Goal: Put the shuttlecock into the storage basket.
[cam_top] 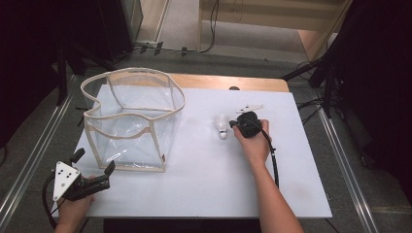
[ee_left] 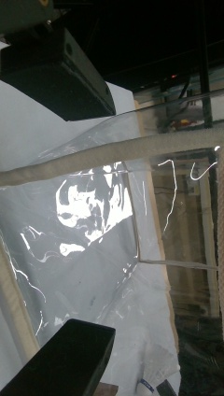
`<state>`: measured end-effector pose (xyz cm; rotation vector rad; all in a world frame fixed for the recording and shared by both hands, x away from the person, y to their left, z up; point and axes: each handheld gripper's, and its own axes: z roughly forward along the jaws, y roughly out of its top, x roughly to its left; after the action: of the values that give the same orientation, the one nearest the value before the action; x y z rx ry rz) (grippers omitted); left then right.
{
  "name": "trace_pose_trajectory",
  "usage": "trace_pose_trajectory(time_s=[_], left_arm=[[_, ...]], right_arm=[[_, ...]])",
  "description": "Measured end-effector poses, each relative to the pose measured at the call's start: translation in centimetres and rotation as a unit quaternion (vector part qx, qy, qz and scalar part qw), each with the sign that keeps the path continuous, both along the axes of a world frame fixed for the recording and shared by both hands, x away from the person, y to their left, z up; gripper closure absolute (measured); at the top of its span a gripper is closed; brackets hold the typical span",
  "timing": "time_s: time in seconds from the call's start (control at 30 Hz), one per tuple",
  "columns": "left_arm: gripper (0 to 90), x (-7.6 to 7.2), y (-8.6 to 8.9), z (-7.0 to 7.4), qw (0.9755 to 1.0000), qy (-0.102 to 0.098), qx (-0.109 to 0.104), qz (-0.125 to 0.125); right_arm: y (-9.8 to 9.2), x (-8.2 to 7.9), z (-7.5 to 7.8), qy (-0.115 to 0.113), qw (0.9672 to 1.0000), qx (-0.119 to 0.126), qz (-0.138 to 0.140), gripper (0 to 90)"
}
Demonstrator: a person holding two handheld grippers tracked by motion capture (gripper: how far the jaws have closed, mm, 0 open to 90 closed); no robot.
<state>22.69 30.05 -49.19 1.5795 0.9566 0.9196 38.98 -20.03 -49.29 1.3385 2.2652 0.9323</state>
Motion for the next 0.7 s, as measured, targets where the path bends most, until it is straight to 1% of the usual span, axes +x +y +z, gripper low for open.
trace_pose_trajectory(time_s=[0.13, 0.23, 0.27, 0.33, 0.43, 0.53, 0.57, 0.7], left_arm=[[0.0, 0.0, 0.0, 0.0, 1.0000, 0.000, 0.000, 0.001], [0.0, 0.0, 0.1, 0.0, 1.0000, 0.001, -0.002, 0.001], [0.0, 0.0, 0.1, 0.0, 1.0000, 0.001, -0.003, 0.002], [0.0, 0.0, 0.1, 0.0, 1.0000, 0.000, -0.003, 0.002], [0.0, 0.0, 0.1, 0.0, 1.0000, 0.001, -0.002, 0.002], [0.0, 0.0, 0.1, 0.0, 1.0000, 0.001, -0.003, 0.002], [0.0, 0.0, 0.1, 0.0, 1.0000, 0.001, -0.003, 0.002], [0.0, 0.0, 0.1, 0.0, 1.0000, 0.001, -0.002, 0.002]], right_arm=[[0.7, 0.0, 0.0, -0.003, 0.9999, 0.002, 0.010, 87.8], [1.2, -0.1, 0.1, -0.002, 0.9999, 0.000, 0.014, 87.8], [1.4, -0.1, 0.1, -0.006, 0.9998, -0.003, 0.018, 87.8], [1.8, -0.2, 0.2, -0.007, 0.9997, -0.004, 0.022, 87.8], [2.1, -0.2, 0.2, -0.009, 0.9995, -0.006, 0.029, 87.8], [2.3, -0.3, 0.2, -0.007, 0.9995, -0.003, 0.029, 87.8], [2.5, -0.3, 0.2, -0.008, 0.9993, -0.002, 0.037, 87.7], [2.7, -0.4, 0.2, -0.010, 0.9991, -0.002, 0.040, 87.7]])
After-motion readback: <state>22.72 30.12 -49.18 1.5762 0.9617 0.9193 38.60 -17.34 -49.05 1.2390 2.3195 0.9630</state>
